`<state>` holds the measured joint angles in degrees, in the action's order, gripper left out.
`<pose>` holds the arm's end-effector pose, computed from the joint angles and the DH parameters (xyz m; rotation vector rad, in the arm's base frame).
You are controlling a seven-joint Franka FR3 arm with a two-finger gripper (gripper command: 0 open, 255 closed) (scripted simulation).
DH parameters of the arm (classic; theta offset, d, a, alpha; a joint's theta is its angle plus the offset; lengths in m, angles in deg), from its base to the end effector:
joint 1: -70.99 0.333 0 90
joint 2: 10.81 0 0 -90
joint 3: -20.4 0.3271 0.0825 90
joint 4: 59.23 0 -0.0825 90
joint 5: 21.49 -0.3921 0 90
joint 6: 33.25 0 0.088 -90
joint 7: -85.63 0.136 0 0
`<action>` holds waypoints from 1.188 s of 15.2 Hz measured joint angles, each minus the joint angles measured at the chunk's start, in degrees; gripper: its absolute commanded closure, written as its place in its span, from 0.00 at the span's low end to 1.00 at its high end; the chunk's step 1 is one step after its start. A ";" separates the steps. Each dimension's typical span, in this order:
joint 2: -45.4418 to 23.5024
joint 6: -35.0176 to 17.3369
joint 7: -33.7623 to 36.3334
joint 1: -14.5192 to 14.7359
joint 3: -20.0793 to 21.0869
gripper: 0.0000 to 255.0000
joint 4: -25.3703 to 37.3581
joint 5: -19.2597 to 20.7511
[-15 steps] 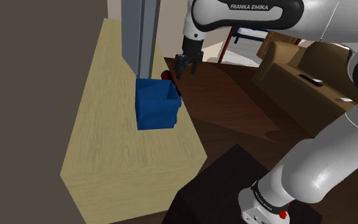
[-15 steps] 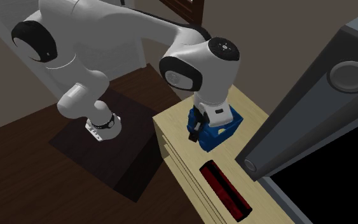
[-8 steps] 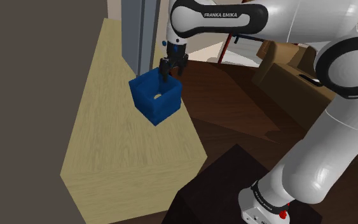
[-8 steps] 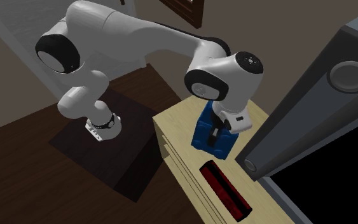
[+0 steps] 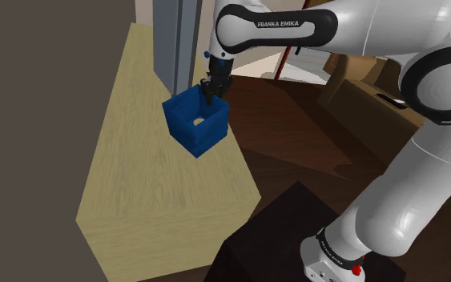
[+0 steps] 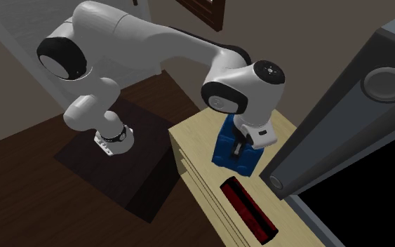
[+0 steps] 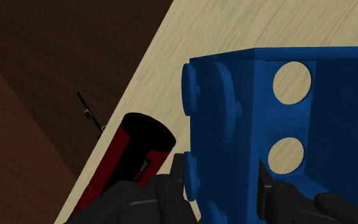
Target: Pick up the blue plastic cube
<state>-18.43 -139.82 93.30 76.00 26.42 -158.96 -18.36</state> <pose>0.6004 0.1086 0.4714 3.0996 0.1143 -0.0099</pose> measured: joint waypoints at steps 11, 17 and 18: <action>-0.93 1.01 0.12 0.62 0.20 1.00 1.80 0.13; -1.23 7.09 -0.22 0.60 0.07 1.00 4.73 0.81; -1.30 7.91 -0.21 0.63 0.08 1.00 5.51 0.83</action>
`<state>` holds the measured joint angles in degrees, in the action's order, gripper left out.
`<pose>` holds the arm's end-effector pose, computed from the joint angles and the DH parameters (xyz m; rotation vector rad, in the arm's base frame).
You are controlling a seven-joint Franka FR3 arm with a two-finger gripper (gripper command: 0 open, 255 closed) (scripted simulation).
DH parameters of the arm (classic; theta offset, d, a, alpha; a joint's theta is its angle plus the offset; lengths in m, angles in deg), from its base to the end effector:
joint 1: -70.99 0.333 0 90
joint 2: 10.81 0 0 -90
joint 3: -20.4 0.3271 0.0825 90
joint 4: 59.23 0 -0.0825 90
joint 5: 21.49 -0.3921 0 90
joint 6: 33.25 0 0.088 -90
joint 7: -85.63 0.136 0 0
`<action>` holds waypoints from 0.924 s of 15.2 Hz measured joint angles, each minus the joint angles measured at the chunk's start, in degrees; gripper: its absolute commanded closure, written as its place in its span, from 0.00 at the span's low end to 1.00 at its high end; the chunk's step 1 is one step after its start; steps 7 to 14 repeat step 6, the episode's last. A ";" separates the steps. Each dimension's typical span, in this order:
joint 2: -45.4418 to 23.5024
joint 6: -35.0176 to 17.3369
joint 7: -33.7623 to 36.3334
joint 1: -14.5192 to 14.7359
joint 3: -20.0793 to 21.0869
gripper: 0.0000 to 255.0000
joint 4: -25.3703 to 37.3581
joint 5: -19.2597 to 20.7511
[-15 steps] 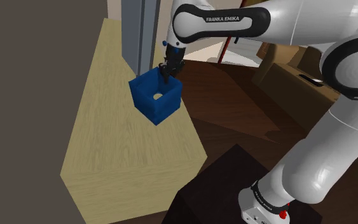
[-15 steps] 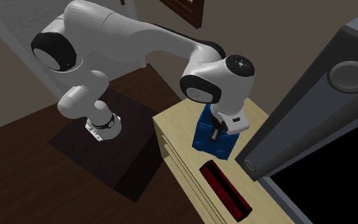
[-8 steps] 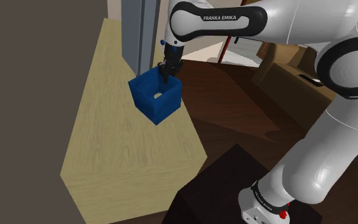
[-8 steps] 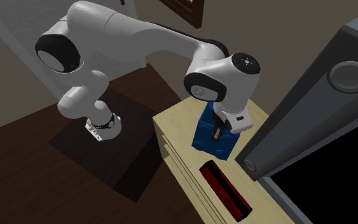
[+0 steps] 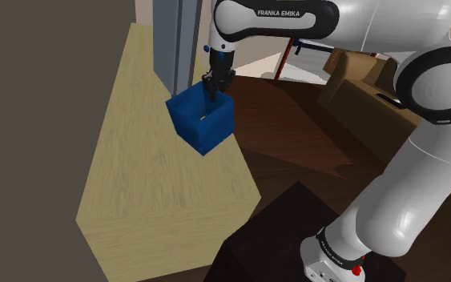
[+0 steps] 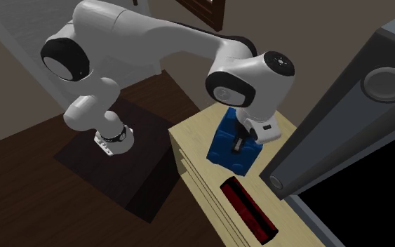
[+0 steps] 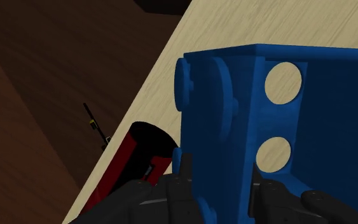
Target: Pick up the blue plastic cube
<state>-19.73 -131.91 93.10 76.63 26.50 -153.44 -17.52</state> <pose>0.5995 0.1125 0.4928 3.0733 0.1337 -0.1037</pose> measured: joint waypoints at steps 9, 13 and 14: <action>-0.22 4.47 -0.16 0.09 0.04 1.00 4.59 0.01; -0.22 4.47 -0.16 0.09 0.04 1.00 4.59 0.01; -0.22 4.47 -0.16 0.09 0.04 1.00 4.59 0.01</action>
